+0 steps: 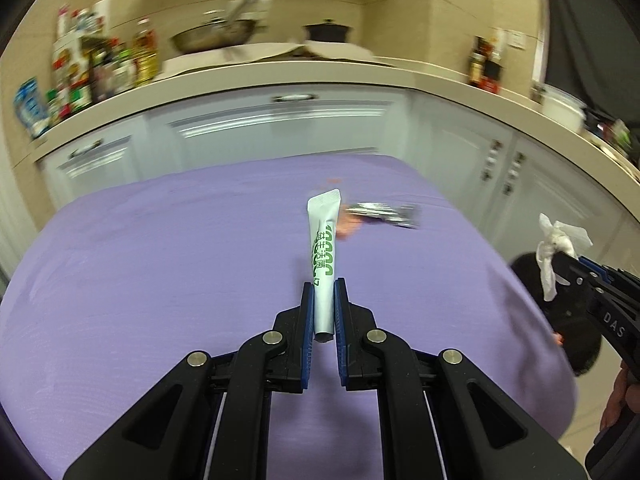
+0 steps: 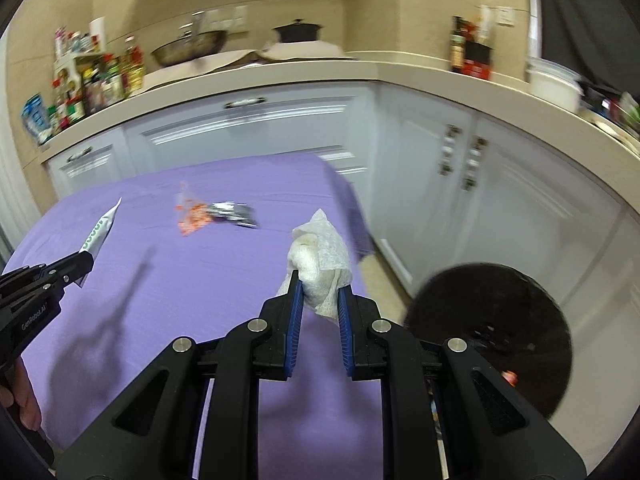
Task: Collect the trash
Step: 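Carry the tube and tissue over the bin and open both tools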
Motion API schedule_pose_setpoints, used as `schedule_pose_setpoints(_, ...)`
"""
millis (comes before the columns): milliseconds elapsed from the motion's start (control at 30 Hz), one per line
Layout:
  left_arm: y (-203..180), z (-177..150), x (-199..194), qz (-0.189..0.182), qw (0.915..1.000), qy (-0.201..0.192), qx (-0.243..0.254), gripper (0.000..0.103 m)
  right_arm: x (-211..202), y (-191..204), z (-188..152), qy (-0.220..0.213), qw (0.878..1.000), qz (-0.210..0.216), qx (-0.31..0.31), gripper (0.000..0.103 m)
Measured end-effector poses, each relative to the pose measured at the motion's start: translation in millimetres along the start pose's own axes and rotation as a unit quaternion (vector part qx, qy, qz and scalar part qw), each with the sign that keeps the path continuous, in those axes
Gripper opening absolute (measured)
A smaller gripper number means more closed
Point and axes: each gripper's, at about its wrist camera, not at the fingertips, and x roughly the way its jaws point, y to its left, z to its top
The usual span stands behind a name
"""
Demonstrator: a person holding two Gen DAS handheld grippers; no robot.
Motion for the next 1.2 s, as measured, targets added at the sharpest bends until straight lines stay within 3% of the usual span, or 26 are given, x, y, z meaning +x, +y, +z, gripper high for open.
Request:
schedule_pose_setpoints(467, -126.5, -4.3, 8.5, -0.080, 0.9924, 0.003, 0.093, 0.010, -27.5, -108.1, -32.6, -0.002, 0.994, -0.087, 0.072, 0.016)
schedule_pose_setpoints(800, -194.7, -13.8, 19.8, -0.119, 0.9828, 0.011, 0.141, 0.011, -30.7, -152.5, -48.0, 0.001, 0.988, -0.116, 0.105, 0.016)
schedule_pose_setpoints(1200, -246.7, -21.2, 39.2, -0.140, 0.9744, 0.021, 0.175, 0.011, -22.4, -186.3, -59.4, 0.010, 0.982, -0.133, 0.130, 0.016)
